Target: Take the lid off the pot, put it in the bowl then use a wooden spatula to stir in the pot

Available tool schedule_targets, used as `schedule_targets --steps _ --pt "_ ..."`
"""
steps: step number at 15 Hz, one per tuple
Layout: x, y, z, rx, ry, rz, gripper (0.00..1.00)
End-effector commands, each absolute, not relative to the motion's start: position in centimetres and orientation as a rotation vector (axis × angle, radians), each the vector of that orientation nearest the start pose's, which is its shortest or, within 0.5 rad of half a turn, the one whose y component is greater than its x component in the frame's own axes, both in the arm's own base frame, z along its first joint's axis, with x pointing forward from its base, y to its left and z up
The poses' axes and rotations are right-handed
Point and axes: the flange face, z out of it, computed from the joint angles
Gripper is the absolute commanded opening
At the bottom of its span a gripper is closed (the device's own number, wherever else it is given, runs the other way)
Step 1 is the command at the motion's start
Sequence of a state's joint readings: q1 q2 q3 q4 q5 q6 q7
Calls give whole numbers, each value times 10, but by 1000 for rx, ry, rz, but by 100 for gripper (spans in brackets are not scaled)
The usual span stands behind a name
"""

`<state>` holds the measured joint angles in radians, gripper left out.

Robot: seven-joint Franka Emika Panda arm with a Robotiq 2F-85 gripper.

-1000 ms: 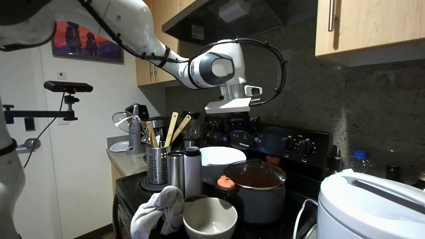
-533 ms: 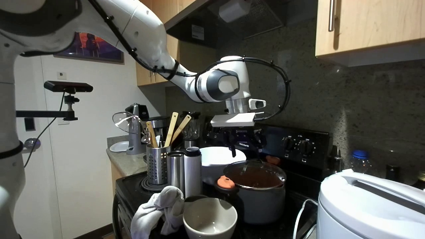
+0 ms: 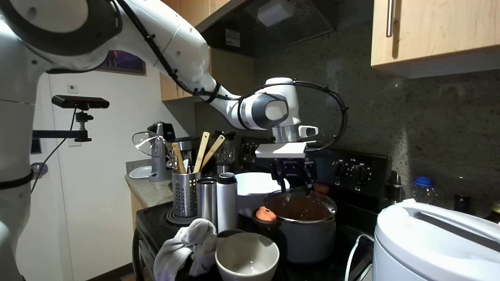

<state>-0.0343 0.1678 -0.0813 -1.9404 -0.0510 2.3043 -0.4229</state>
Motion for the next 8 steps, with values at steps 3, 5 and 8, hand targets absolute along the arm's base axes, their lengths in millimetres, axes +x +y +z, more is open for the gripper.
schedule_targets --steps 3,5,8 --pt "621 -76 423 -3203 -491 -327 35" --pt "622 -78 427 -3204 -485 -333 20" --pt "621 -74 431 -3185 -490 -323 2"
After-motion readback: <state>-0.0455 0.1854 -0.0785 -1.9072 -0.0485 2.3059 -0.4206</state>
